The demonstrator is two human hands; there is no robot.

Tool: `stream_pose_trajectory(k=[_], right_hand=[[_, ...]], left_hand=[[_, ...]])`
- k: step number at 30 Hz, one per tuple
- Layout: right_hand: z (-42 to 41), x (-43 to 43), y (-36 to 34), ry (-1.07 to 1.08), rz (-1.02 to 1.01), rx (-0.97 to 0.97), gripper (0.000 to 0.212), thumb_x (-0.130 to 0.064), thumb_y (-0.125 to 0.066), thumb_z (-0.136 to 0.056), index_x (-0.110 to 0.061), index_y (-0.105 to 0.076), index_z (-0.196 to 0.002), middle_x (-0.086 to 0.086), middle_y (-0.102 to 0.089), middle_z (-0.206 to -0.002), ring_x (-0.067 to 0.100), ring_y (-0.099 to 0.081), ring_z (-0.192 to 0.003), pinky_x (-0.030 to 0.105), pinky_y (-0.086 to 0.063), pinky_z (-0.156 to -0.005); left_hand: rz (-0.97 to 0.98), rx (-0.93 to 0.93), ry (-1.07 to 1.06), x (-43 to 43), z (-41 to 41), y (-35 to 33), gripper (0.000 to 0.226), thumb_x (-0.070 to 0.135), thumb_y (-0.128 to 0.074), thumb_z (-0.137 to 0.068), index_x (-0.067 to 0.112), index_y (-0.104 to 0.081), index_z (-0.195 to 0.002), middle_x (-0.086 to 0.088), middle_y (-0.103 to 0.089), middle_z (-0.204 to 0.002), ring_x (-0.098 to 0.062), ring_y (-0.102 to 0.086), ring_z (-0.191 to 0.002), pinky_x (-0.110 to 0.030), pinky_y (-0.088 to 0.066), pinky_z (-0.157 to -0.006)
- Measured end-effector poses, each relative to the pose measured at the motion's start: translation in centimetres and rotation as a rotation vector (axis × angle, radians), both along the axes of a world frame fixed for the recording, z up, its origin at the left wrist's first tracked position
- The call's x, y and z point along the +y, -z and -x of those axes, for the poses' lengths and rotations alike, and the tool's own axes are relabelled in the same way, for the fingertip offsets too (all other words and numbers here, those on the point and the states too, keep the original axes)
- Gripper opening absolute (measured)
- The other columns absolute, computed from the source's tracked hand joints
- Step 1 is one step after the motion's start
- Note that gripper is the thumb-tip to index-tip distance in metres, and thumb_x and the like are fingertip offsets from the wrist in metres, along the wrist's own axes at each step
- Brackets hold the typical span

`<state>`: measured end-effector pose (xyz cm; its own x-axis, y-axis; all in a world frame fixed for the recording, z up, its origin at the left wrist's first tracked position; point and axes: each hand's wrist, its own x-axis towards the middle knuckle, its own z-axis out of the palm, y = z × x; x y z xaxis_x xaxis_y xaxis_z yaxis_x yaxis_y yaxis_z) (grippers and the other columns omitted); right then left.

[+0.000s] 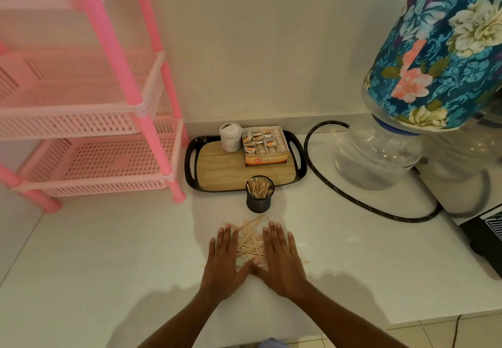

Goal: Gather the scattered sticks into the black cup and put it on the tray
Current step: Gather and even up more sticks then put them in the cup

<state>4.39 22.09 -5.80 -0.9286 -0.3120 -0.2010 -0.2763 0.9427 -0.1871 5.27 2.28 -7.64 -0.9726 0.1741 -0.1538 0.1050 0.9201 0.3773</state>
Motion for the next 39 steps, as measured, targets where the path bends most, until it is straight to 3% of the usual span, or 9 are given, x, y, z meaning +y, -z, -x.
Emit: stream_pose_trajectory(k=[4, 7, 9, 12, 16, 22, 30, 35, 39], right_hand=[[1.1, 1.3, -0.4, -0.011, -0.061, -0.017, 0.123, -0.095, -0.02, -0.082, -0.008, 0.008, -0.165, 0.016, 0.016, -0.172, 0.035, 0.014, -0.16, 0.051, 0.0, -0.131], [1.6, 2.2, -0.9, 0.018, -0.055, 0.022, 0.131, -0.1, -0.035, -0.072, -0.007, -0.016, -0.163, 0.014, -0.025, -0.168, 0.034, -0.027, -0.153, 0.045, -0.03, -0.124], [1.8, 2.4, -1.3, 0.055, -0.049, 0.04, 0.124, -0.097, -0.049, -0.07, -0.012, -0.029, -0.158, 0.008, -0.041, -0.154, 0.027, -0.042, -0.137, 0.039, -0.042, -0.111], [2.5, 2.2, -1.7, 0.07, -0.032, 0.016, 0.101, -0.083, -0.067, -0.071, -0.014, -0.047, -0.142, 0.005, -0.051, -0.135, 0.023, -0.048, -0.12, 0.034, -0.049, -0.095], [2.9, 1.8, -2.2, 0.062, 0.03, -0.029, 0.064, -0.059, -0.077, -0.08, -0.017, -0.059, -0.124, 0.003, -0.054, -0.123, 0.02, -0.051, -0.112, 0.033, -0.051, -0.087], [2.9, 2.0, -2.3, -0.036, 0.009, -0.003, 0.026, -0.03, -0.066, -0.099, -0.018, -0.064, -0.122, 0.002, -0.06, -0.123, 0.021, -0.057, -0.112, 0.029, -0.05, -0.081], [3.0, 1.6, -2.6, -0.087, -0.127, -0.005, 0.032, -0.008, -0.062, -0.093, -0.014, -0.061, -0.124, 0.008, -0.062, -0.121, 0.028, -0.061, -0.11, 0.037, -0.052, -0.084], [2.8, 1.7, -2.6, -0.118, -0.163, 0.036, 0.027, 0.0, -0.061, -0.091, -0.011, -0.068, -0.115, 0.009, -0.062, -0.113, 0.029, -0.062, -0.102, 0.034, -0.043, -0.07], [2.9, 1.9, -2.9, -0.129, -0.173, 0.081, 0.027, 0.002, -0.058, -0.091, -0.012, -0.068, -0.112, 0.008, -0.066, -0.11, 0.028, -0.064, -0.098, 0.033, -0.043, -0.07]], left_hand=[[0.075, -0.041, 0.065, -0.5, -0.1, -0.3, 0.134, 0.105, -0.02, -0.072, 0.015, 0.008, -0.167, -0.001, 0.02, -0.172, -0.025, 0.018, -0.162, -0.047, 0.007, -0.134], [0.075, -0.055, 0.066, -1.1, 0.1, -0.7, 0.126, 0.097, -0.035, -0.079, 0.018, 0.004, -0.168, 0.001, 0.008, -0.176, -0.022, 0.008, -0.164, -0.042, 0.003, -0.134], [0.04, -0.045, 0.046, -1.2, 0.6, -1.2, 0.11, 0.082, -0.051, -0.087, 0.019, -0.009, -0.168, -0.001, -0.012, -0.177, -0.022, -0.009, -0.164, -0.04, -0.01, -0.134], [0.012, 0.022, 0.023, -1.5, 1.1, -2.0, 0.087, 0.057, -0.067, -0.092, 0.022, -0.03, -0.163, -0.001, -0.043, -0.164, -0.021, -0.042, -0.149, -0.035, -0.038, -0.122], [0.038, 0.03, 0.043, -1.6, 1.6, -2.7, 0.077, 0.041, -0.072, -0.093, 0.022, -0.04, -0.16, -0.002, -0.055, -0.152, -0.022, -0.053, -0.135, -0.034, -0.048, -0.108], [0.056, 0.02, 0.049, -1.2, 2.2, -3.4, 0.061, 0.032, -0.072, -0.095, 0.022, -0.052, -0.152, -0.001, -0.064, -0.138, -0.021, -0.057, -0.125, -0.033, -0.055, -0.098], [0.116, 0.007, 0.072, -0.8, 2.6, -3.5, 0.037, 0.021, -0.067, -0.097, 0.025, -0.069, -0.134, 0.001, -0.067, -0.125, -0.02, -0.059, -0.121, -0.032, -0.055, -0.093], [0.094, 0.006, 0.026, -0.5, 2.8, -3.5, 0.026, 0.023, -0.069, -0.097, 0.024, -0.073, -0.123, 0.002, -0.067, -0.115, -0.019, -0.062, -0.112, -0.031, -0.053, -0.085], [0.104, 0.01, 0.021, -0.5, 3.0, -3.7, 0.022, 0.025, -0.067, -0.098, 0.025, -0.075, -0.119, 0.001, -0.069, -0.111, -0.02, -0.064, -0.107, -0.03, -0.053, -0.084]])
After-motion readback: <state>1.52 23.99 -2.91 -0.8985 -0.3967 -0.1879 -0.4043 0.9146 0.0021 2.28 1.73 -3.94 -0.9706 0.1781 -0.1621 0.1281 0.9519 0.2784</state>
